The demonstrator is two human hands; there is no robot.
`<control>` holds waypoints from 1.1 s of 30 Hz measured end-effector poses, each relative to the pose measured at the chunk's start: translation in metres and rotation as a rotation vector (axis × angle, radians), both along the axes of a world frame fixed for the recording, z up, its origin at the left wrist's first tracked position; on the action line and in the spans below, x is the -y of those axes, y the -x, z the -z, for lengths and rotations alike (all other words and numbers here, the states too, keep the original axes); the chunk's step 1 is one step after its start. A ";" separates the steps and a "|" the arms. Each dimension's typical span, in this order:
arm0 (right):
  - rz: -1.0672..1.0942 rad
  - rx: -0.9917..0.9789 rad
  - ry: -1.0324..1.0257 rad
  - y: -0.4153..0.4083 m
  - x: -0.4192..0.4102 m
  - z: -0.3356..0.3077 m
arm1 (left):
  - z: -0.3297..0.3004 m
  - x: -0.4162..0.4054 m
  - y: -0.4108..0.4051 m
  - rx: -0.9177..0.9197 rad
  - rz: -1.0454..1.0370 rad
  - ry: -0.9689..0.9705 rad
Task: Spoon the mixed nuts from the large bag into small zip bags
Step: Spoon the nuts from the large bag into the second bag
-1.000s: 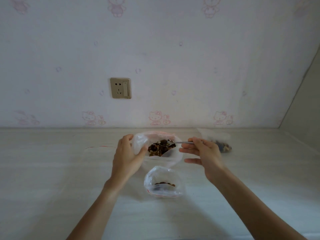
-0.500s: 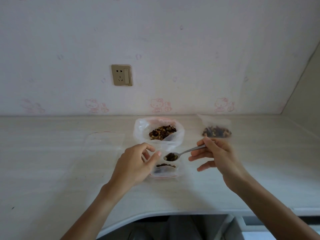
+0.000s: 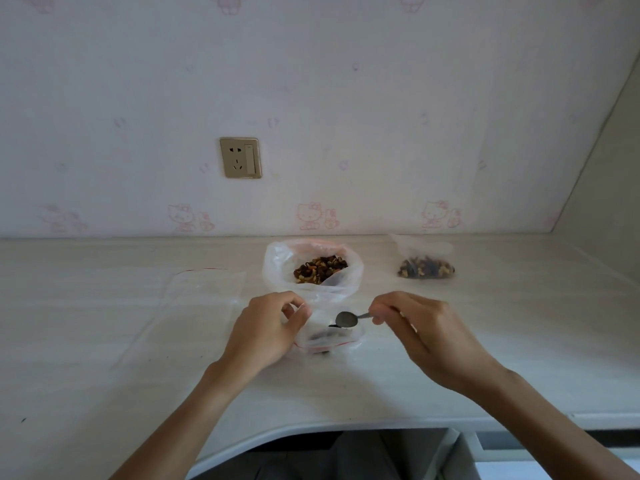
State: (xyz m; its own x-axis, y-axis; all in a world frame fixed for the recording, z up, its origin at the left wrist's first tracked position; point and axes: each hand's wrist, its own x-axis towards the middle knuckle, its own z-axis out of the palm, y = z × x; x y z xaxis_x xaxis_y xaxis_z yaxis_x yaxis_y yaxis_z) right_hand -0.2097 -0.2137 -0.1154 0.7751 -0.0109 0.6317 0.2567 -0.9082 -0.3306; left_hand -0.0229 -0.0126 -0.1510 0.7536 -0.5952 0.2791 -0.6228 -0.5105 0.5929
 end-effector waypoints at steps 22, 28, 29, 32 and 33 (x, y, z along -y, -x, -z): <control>0.301 -0.068 -0.631 -0.117 0.022 -0.001 | -0.051 0.056 -0.079 0.261 -0.145 -0.013; 0.358 -0.073 -0.263 -0.123 0.019 -0.007 | -0.039 0.079 -0.093 0.063 -0.164 -0.194; 0.361 -0.077 -0.236 -0.125 0.018 -0.008 | -0.035 0.082 -0.095 0.060 -0.171 -0.181; 0.358 -0.093 -0.173 -0.130 0.015 -0.008 | -0.025 0.086 -0.097 0.033 -0.162 -0.102; 0.356 -0.105 -0.157 -0.132 0.015 -0.007 | -0.020 0.085 -0.099 0.043 -0.134 -0.072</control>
State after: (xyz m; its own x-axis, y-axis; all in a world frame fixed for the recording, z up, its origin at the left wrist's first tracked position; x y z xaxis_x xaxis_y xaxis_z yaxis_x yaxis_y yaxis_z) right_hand -0.0777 -0.2283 -0.1080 0.7656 -0.3806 0.5186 -0.1072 -0.8705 -0.4804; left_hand 0.0757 -0.0977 -0.1307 0.8158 -0.5099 0.2731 -0.5704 -0.6309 0.5260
